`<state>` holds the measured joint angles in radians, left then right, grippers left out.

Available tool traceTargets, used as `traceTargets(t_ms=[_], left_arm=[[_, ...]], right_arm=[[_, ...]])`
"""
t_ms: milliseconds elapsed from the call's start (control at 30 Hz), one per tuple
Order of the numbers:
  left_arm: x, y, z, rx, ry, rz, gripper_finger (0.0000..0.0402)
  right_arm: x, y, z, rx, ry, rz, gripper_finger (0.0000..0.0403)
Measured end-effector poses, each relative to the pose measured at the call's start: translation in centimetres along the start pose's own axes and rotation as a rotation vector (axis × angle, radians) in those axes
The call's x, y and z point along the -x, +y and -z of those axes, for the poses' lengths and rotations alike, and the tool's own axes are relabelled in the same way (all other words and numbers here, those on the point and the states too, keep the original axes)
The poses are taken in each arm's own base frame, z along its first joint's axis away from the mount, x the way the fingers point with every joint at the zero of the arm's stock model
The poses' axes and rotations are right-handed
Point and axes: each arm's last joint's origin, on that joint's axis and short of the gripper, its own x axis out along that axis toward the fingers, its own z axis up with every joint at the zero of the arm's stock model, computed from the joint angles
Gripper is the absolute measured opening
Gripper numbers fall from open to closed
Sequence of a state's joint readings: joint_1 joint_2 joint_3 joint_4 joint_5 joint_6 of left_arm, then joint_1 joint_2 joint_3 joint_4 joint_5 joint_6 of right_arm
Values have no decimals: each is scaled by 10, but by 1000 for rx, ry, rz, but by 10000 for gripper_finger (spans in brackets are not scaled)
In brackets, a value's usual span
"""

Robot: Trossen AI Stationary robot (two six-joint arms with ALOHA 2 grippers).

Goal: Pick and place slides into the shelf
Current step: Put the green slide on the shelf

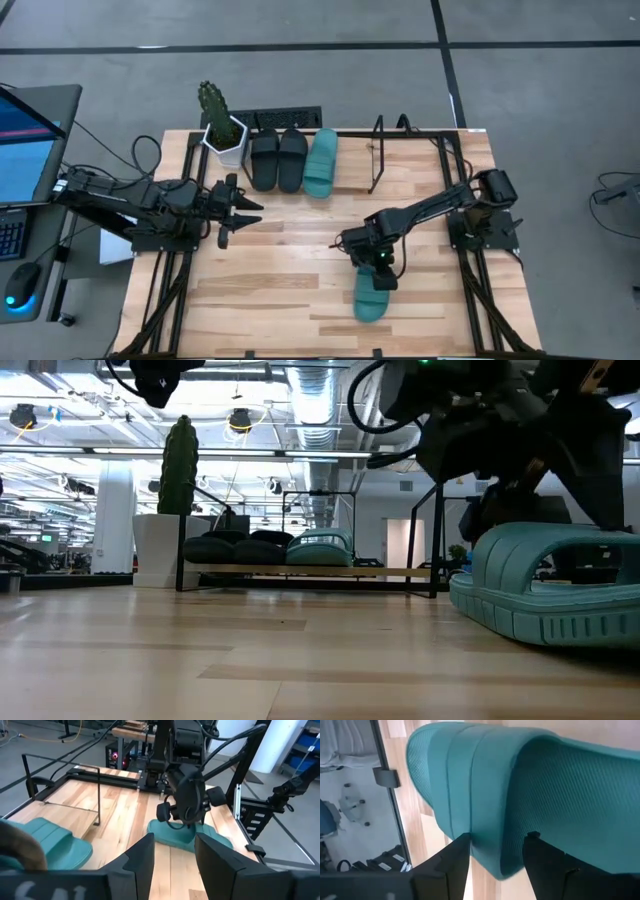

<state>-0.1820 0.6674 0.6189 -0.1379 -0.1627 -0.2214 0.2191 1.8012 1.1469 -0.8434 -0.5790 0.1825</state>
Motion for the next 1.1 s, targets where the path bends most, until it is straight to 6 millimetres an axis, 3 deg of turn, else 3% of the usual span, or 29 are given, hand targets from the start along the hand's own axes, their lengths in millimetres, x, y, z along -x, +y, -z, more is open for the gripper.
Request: traceTargets(t_ms=[200, 300, 400, 633, 867, 1100], left_arm=[[0, 0, 1, 0, 9, -2, 128], [0, 0, 1, -1, 9, -2, 128], [0, 0, 1, -1, 9, -2, 128], [0, 0, 1, -2, 13, -4, 128], [0, 1, 2, -4, 21, -6, 128], [0, 1, 4, -6, 37, -10, 128]], right_arm=[[-10, 5, -3, 16, 4, -11, 162], [-11, 9, -2, 19, 6, -25, 117], [-12, 12, -1, 23, 20, -74, 28], [-11, 17, 3, -30, 53, -119, 7], [12, 29, 17, -44, 71, -116, 3], [64, 48, 18, -53, 30, -125, 2]])
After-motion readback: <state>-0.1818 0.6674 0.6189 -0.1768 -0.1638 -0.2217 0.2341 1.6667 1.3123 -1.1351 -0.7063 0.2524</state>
